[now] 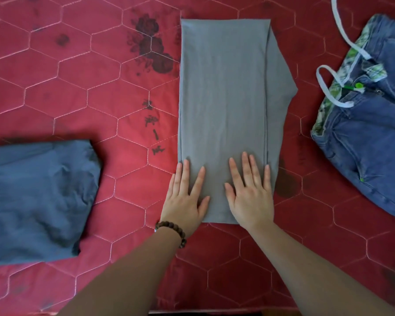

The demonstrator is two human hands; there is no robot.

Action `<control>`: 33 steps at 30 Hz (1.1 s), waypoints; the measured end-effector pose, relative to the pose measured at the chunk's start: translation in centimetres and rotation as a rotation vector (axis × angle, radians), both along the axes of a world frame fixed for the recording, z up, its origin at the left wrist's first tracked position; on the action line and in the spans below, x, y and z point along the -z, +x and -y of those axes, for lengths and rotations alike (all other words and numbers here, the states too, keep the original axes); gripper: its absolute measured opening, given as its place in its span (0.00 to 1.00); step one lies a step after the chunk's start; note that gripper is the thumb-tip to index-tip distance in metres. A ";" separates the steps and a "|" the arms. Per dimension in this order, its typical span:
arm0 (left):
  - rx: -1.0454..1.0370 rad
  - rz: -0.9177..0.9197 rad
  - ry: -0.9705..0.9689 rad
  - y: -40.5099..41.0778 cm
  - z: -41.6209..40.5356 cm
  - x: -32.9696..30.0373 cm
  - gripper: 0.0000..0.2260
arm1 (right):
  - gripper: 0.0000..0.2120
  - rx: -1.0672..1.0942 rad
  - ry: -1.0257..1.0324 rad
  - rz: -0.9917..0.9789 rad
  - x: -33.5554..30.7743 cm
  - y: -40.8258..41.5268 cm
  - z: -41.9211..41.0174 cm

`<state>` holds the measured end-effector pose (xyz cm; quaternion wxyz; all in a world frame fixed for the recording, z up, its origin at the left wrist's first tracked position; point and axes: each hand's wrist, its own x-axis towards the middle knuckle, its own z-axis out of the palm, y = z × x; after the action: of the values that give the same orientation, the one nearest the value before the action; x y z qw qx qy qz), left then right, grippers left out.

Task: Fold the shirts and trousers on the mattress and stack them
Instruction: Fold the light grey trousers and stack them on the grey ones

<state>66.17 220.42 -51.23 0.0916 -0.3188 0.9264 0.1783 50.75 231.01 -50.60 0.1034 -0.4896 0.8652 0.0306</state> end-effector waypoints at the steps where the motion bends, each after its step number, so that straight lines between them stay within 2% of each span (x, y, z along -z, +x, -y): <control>1: 0.018 0.017 0.007 0.6 -0.2 -0.2 0.32 | 0.28 0.004 0.005 0.010 -0.2 0.0 -0.6; 3: 0.108 0.042 -0.008 1.8 -0.4 -0.6 0.39 | 0.31 -0.045 0.012 0.046 -0.6 -0.1 -2.2; 5: 0.229 0.071 -0.053 2.5 -0.5 -1.0 0.46 | 0.38 -0.149 0.043 0.081 -1.1 -0.2 -4.1; 7: 0.332 0.090 -0.105 2.6 -0.7 -1.2 0.47 | 0.46 -0.240 0.116 0.092 -1.5 -0.5 -5.4; 9: 0.380 0.102 -0.160 2.0 -0.8 -1.3 0.43 | 0.48 -0.295 0.190 0.069 -1.8 -0.8 -5.9; 12: 0.417 0.105 -0.246 1.0 -1.2 -1.3 0.32 | 0.44 -0.328 0.200 0.028 -1.8 -1.1 -5.6; 15: 0.502 0.077 -0.312 0.6 -1.3 -1.1 0.24 | 0.46 -0.325 0.213 0.000 -1.8 -1.0 -5.5; 17: 0.528 0.090 -0.328 0.5 -1.1 -1.2 0.24 | 0.45 -0.340 0.255 -0.026 -1.9 -0.7 -5.5; 21: 0.511 0.127 -0.284 0.4 -1.1 -1.3 0.25 | 0.26 -0.271 0.249 -0.062 -2.2 0.5 -5.0; 26: 0.386 0.128 -0.218 -0.1 -1.3 -2.2 0.25 | 0.27 -0.132 0.271 -0.008 -2.8 1.8 -4.8; 30: 0.363 0.027 -0.216 0.8 -2.8 -3.6 0.23 | 0.27 -0.066 0.201 0.107 -4.0 2.9 -6.3; 33: 0.395 0.149 -0.113 3.6 -5.0 -3.6 0.28 | 0.29 -0.081 0.308 0.204 -4.9 4.5 -8.8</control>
<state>69.72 225.38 -47.61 0.1750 -0.1480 0.9700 0.0805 55.28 239.81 -45.73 0.2630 -0.5031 0.8149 0.1169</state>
